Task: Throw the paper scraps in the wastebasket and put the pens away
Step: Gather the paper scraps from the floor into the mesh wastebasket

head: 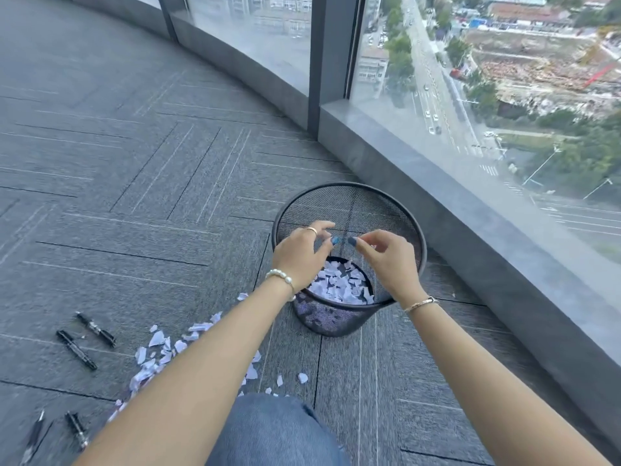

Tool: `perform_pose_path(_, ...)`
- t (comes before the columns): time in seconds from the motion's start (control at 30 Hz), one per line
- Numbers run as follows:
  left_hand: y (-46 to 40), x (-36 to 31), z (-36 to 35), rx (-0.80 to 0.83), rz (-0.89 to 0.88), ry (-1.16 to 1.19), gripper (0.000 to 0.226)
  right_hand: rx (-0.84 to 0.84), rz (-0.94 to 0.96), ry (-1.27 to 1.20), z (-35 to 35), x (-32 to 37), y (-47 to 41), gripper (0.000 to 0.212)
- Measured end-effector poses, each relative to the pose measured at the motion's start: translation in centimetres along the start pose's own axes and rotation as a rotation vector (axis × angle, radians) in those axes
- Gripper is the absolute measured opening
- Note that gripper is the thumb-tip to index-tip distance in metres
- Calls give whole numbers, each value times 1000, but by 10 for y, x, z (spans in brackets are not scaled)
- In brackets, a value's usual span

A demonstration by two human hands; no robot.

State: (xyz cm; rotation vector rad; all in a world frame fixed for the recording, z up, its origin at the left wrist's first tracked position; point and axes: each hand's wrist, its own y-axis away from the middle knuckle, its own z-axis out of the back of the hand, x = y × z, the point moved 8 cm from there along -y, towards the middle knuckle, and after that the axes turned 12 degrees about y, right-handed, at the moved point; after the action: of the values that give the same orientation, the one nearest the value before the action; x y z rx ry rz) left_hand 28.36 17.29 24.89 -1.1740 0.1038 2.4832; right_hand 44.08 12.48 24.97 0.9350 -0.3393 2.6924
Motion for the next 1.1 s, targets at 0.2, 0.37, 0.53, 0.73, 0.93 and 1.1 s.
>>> perform_pose_path(0.2, 1, -1, 2, -16, 0, 61, 39, -31, 12, -38, 2, -2, 1, 27)
perform_pose_path(0.37, 2, -7, 17, -46, -43, 367, 38, -31, 74, -17, 9, 18, 6, 39)
perform_pose_path(0.53, 21, -8, 79, -183, -118, 386, 33, -43, 179, -133, 12, 80, 11, 46)
perform_pose_path(0.73, 70, 69, 149, -319, -4, 352, 28, 92, 308, -179, -49, 150, 38, 51)
perform_pose_path(0.93, 141, 166, 173, -381, 195, 365, 31, 296, 364, -151, -140, 165, 76, 52)
perform_pose_path(1.1, 196, 226, 167, -398, 335, 293, 30, 467, 342, -84, -208, 153, 107, 57)
